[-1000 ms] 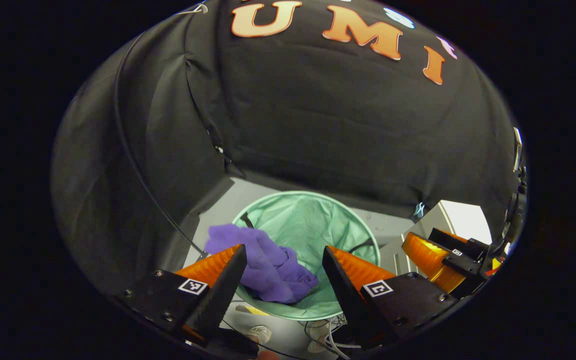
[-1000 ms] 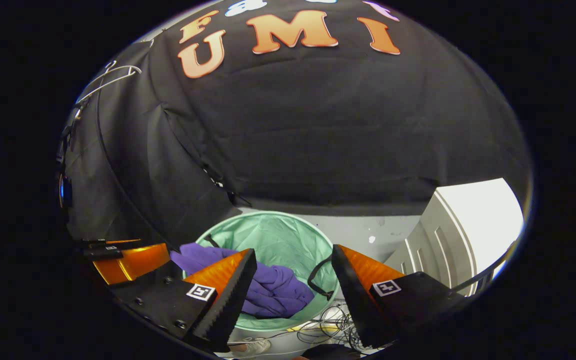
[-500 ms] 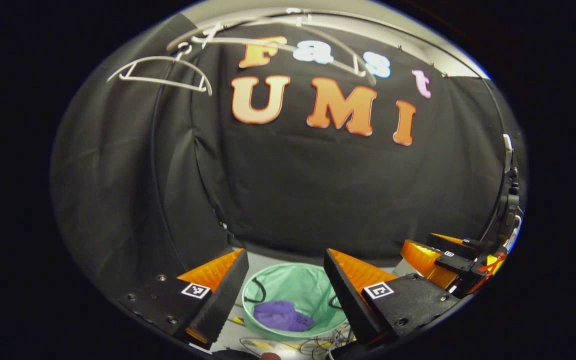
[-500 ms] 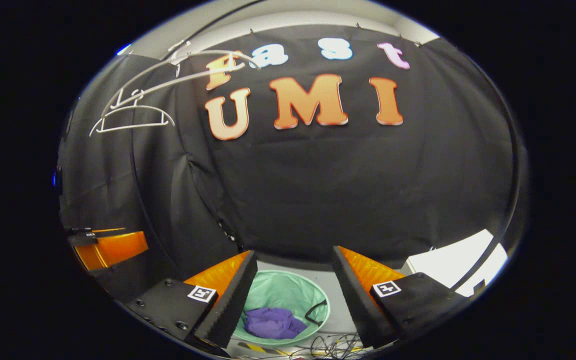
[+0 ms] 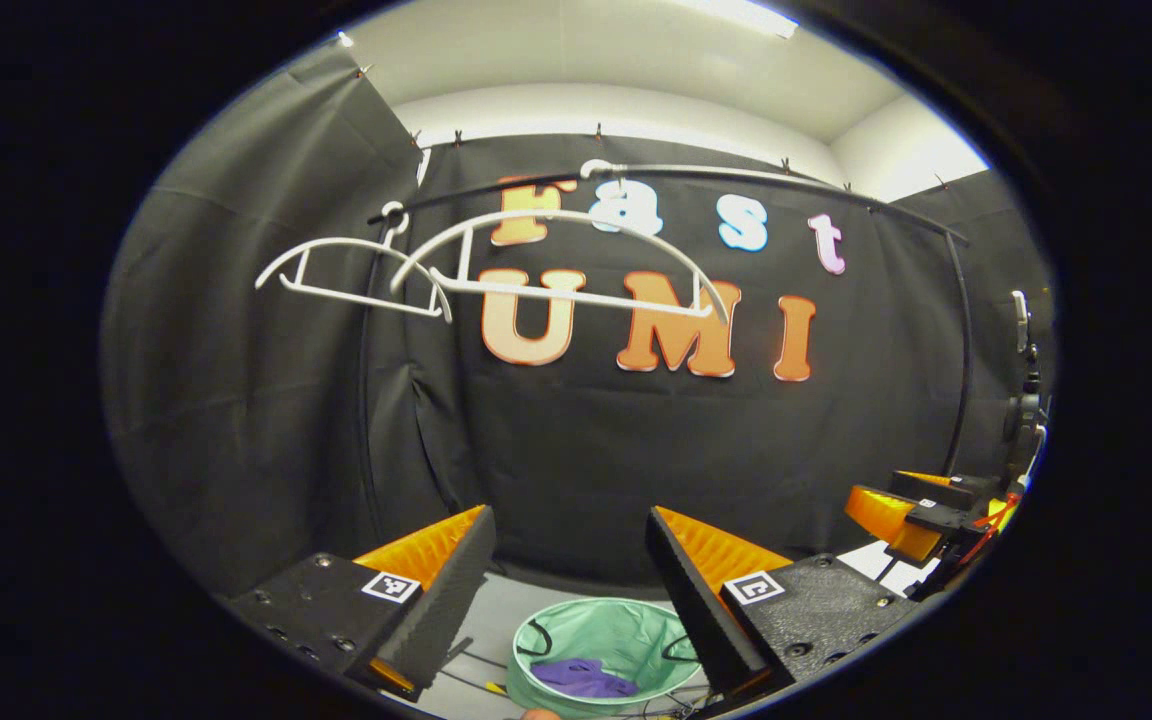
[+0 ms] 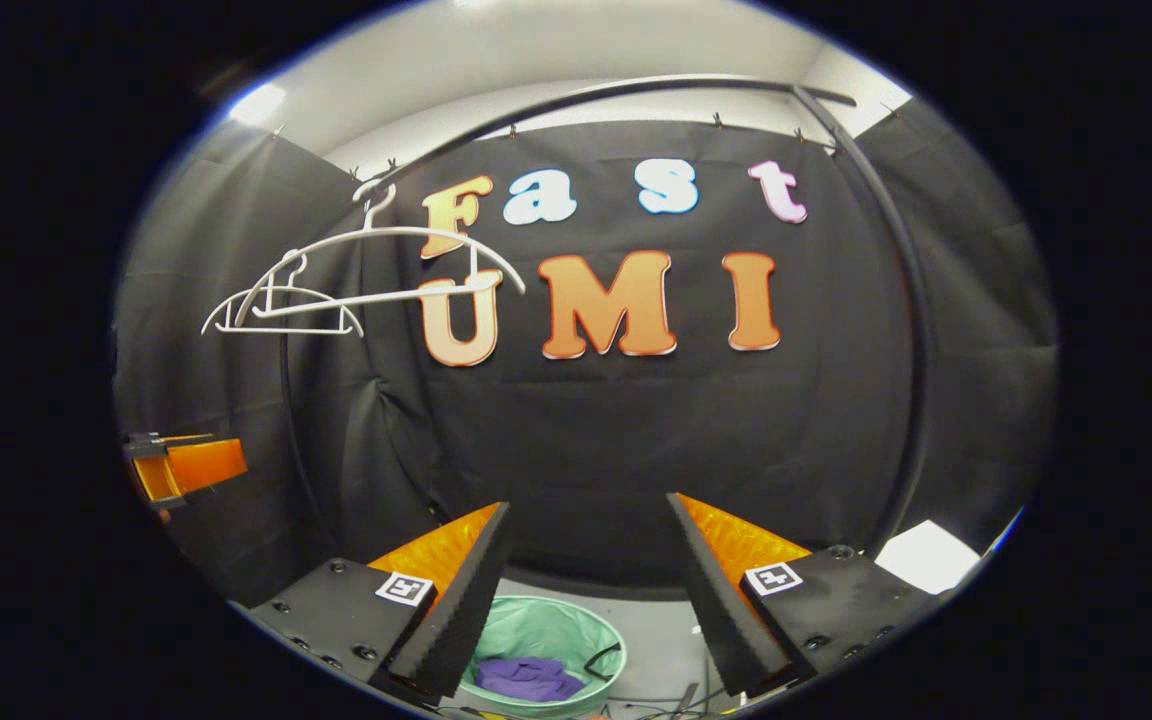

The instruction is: Grasp the clothes on the hanger with both hands and then place them into the laundry hamper below.

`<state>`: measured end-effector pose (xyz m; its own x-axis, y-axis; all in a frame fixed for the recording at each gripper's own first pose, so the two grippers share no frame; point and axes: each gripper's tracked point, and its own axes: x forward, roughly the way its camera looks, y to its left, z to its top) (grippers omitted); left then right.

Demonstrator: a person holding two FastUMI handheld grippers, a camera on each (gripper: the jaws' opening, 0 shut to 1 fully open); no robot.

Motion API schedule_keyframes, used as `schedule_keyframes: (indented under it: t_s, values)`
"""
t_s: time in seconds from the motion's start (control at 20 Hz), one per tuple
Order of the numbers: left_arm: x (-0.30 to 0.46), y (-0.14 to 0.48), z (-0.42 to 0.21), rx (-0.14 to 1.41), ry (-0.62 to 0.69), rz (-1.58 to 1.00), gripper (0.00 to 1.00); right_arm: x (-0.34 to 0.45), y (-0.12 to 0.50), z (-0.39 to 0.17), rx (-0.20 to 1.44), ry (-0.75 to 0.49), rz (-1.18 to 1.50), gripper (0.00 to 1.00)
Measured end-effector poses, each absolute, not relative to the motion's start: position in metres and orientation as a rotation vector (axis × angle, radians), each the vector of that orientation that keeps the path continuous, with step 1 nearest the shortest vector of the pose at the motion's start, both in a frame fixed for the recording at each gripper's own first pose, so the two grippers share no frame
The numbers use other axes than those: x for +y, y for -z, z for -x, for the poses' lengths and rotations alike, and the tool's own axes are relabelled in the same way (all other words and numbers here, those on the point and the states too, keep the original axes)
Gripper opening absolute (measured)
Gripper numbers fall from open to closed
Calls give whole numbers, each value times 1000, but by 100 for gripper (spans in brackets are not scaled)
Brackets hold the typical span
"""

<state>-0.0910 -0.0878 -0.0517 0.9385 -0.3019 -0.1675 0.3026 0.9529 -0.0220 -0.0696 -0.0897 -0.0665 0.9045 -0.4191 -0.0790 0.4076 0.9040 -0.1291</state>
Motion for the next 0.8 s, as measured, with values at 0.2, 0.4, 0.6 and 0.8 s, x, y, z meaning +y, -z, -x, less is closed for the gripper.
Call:
schedule_keyframes:
  t_s: [0.2,0.4,0.6,0.8]
  values:
    - [-77,22,102,141,319,12,93,-87,27,85,65,425,113,89]
    - [-64,-27,108,54,284,47,93,-85,1,98,34,407,120,100]
    - [-64,-50,119,-12,279,65,94,-84,-6,103,5,393,86,89]
    - [-69,-54,124,-17,281,49,95,-81,-5,102,-2,389,99,89]
